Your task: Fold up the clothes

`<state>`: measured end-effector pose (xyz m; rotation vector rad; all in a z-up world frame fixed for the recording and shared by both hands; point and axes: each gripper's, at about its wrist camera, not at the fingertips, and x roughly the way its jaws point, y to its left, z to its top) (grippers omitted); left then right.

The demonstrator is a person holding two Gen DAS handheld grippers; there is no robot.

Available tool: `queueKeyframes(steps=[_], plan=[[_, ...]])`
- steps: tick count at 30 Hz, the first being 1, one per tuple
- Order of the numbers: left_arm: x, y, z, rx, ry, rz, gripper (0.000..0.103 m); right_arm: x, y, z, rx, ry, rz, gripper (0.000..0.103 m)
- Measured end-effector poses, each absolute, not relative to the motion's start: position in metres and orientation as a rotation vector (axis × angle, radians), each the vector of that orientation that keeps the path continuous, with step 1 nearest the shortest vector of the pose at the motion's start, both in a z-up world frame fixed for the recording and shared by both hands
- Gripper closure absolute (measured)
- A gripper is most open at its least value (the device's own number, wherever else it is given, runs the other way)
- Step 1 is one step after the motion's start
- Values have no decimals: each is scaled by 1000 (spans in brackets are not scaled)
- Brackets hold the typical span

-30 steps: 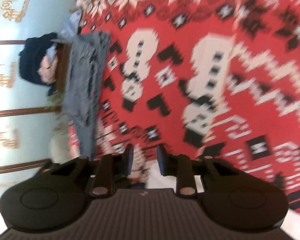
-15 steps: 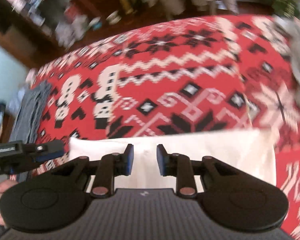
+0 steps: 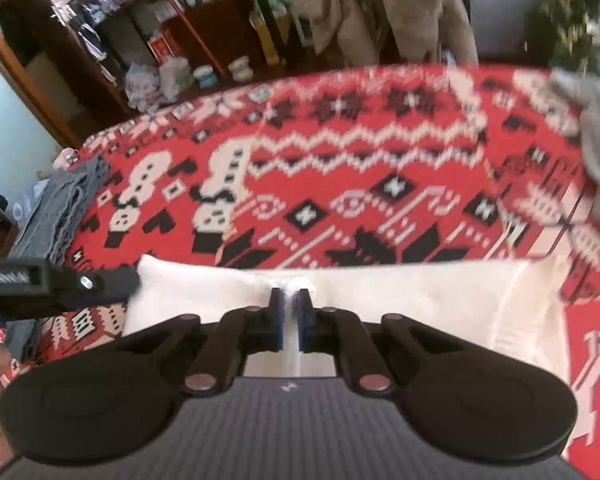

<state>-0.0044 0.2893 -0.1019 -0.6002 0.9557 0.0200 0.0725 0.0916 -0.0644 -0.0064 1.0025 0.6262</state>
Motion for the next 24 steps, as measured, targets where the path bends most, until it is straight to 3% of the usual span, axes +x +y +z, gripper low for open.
queueKeyframes(steps=[9,11,12,20,24], plan=[[0,273,-112,-363,993,162,73,76,99,-80,-26,995,569,97],[0,273,-114,-331,999,186,88,72,100,-81,-54,978,567,97],[-1,275,-114,-328,1000,188,88,71,100,-81,-62,972,567,97],[-26,326,-99,-797,897,-86,88,69,69,-56,101,955,630,95],[-23,304,-102,-758,928,-145,88,58,71,-55,143,989,735,95]])
